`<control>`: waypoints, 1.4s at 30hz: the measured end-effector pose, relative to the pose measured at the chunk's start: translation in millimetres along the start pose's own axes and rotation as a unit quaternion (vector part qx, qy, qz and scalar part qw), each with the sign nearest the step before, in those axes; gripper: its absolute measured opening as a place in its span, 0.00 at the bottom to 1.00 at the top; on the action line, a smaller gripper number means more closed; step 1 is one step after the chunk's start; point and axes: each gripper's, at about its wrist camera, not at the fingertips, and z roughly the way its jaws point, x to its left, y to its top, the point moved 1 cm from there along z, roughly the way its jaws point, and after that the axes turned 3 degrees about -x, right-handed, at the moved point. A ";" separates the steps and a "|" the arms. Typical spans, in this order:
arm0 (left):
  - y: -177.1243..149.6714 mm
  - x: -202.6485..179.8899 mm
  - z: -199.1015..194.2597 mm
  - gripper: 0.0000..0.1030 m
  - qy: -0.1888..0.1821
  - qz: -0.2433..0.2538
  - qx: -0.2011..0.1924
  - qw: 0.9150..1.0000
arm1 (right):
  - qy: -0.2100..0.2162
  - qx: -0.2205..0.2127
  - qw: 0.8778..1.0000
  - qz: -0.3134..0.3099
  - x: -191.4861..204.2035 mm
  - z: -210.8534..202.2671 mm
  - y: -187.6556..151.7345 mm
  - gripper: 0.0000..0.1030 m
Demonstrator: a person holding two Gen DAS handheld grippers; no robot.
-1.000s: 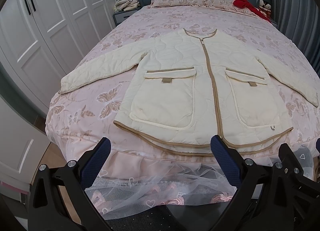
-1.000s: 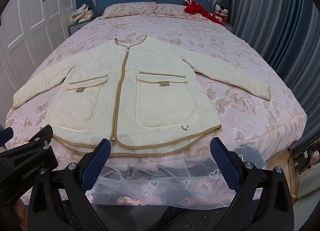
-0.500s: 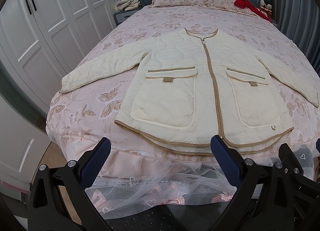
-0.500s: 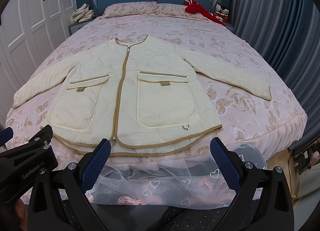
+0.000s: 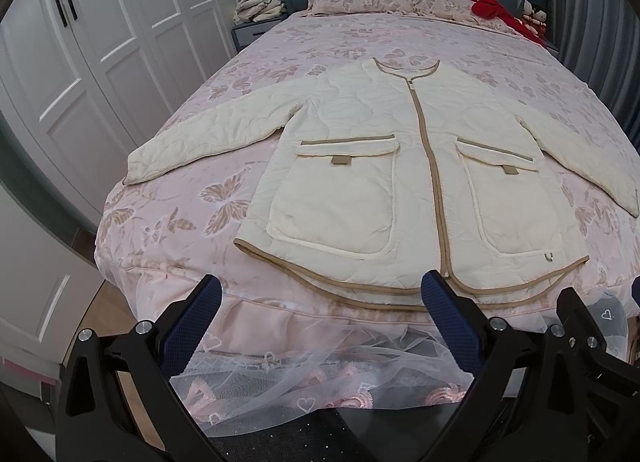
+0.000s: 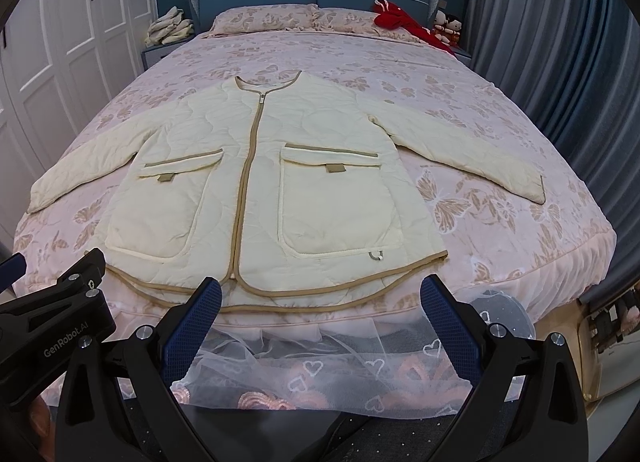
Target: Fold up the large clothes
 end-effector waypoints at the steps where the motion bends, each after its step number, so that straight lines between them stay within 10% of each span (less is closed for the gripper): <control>1: -0.9 2.1 -0.2 0.95 0.000 0.000 0.000 1.000 | 0.000 0.000 1.000 0.000 0.3 0.0 -0.4 0.95; 42: 1.1 1.5 7.6 0.95 -0.017 -0.007 0.010 1.000 | 0.028 0.001 0.999 0.022 -15.1 11.8 7.2 0.95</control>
